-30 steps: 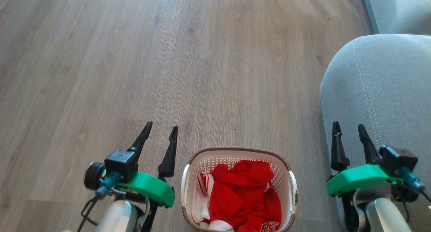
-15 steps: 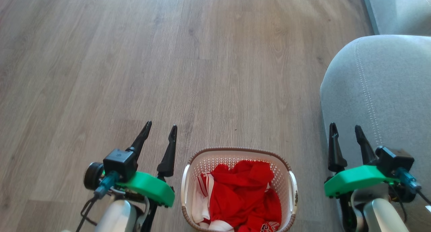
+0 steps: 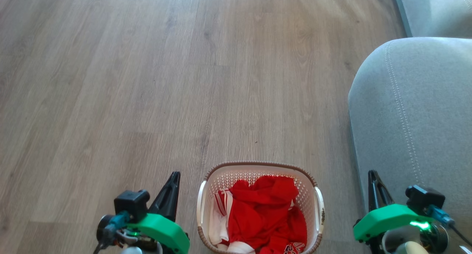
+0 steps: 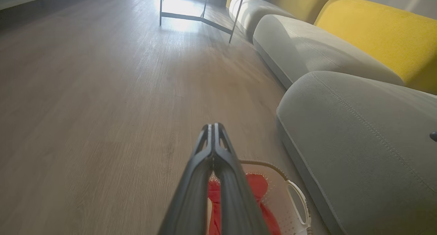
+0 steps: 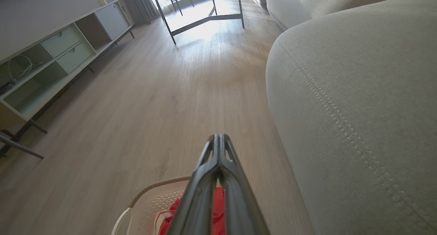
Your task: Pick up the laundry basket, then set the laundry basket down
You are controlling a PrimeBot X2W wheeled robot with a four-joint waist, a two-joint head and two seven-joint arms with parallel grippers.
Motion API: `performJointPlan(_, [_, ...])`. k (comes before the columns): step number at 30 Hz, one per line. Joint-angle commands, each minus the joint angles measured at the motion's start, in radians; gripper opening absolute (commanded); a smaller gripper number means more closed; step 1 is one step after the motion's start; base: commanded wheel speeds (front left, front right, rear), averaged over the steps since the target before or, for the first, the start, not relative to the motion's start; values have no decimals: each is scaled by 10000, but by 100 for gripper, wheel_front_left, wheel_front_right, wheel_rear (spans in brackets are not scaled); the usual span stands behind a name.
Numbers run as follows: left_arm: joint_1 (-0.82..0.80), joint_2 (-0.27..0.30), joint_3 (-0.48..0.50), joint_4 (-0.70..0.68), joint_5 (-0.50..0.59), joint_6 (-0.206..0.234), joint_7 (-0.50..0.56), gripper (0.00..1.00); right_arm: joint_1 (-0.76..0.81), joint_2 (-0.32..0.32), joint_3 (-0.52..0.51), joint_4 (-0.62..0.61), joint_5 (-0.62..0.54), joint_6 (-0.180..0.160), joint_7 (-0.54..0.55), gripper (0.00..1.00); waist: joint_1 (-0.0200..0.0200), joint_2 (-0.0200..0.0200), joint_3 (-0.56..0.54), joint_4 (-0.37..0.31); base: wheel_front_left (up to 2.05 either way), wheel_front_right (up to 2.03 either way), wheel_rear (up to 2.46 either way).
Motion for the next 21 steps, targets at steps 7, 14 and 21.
performJointPlan(7, [-558,72,358,-341,-1031,-33,167,0,-474,-61,-161,-360,926,7,228,0,0,-1,-7,-86,0,0,0])
performJointPlan(14, [-592,109,540,-342,-1845,-51,330,0,-515,-79,-243,-375,1646,10,415,0,0,-1,-14,-163,0,0,0])
performJointPlan(21, [-618,137,702,-355,-2540,-64,475,0,-549,-93,-316,-388,2264,13,579,0,0,-1,-19,-230,0,0,0])
